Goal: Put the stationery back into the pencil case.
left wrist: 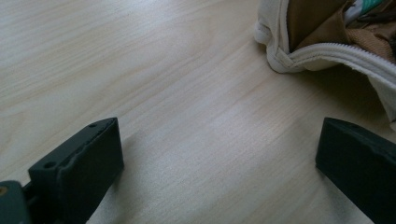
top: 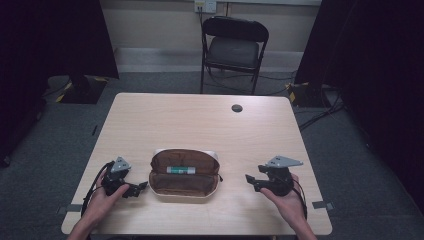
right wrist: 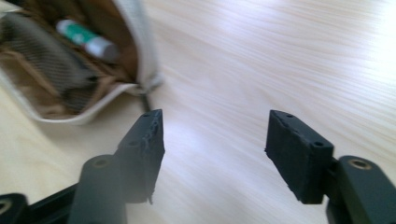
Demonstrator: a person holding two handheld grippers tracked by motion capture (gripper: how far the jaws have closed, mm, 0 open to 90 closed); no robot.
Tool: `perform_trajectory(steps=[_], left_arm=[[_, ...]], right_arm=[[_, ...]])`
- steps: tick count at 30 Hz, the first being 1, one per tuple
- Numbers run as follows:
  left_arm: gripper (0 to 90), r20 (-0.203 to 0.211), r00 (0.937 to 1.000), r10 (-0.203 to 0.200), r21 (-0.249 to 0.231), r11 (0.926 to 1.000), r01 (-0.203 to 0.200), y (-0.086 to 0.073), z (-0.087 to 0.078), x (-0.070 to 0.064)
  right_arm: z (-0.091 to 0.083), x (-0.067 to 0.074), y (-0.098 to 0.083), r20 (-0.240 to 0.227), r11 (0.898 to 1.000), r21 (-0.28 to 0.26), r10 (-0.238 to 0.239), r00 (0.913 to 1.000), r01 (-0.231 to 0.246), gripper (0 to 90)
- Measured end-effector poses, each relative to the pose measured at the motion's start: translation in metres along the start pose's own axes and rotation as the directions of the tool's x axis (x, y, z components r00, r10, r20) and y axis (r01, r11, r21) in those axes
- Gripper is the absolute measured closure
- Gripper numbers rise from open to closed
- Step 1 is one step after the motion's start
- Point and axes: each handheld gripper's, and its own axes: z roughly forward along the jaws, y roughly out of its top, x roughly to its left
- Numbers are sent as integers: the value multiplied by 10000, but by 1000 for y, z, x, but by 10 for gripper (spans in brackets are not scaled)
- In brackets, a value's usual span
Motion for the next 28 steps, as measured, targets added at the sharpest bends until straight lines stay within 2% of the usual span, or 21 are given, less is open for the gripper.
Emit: perform_trajectory(steps=[2,6,11,13,15,17,18,22,26,28], left_arm=[[3,-20,10000,-15,1,10000,15,0,0,0],[3,-5,10000,-31,-66,10000,31,-1,0,-1],[3,-7,10000,-30,-62,10000,30,-1,-1,-1],[3,-5,10000,-42,-47,10000,42,-1,-1,-1],[3,-5,10000,-43,-47,10000,43,-1,-1,-1],[3,-10,10000,-30,-67,10000,30,-1,-1,-1],[3,-9,10000,-43,-45,10000,43,-1,-1,-1],[3,-10,10000,-41,-51,10000,41,-1,-1,-1],[3,-5,10000,-46,-46,10000,46,-1,-1,-1],[3,-7,10000,-47,-53,10000,47,-1,-1,-1]], right_arm=[[-2,-10,-4,294,9998,91,175,9994,-177,327],[-1,-31,-16,550,9965,372,730,9958,-751,236],[5,-50,-32,1173,9907,773,1029,9878,-1123,192],[8,-57,-37,1455,9873,966,1113,9831,-1260,185],[13,-64,-44,2214,9817,1423,931,9707,-1266,184],[15,-70,-48,2248,9754,1596,1139,9677,-1519,175],[16,-71,-50,2473,9770,1550,1054,9632,-1467,165],[17,-70,-53,2637,9815,1286,1041,9590,-1419,138],[20,-70,-60,2739,9898,528,1131,9551,-1324,115],[20,-69,-60,2802,9892,501,1182,9526,-1374,115]])
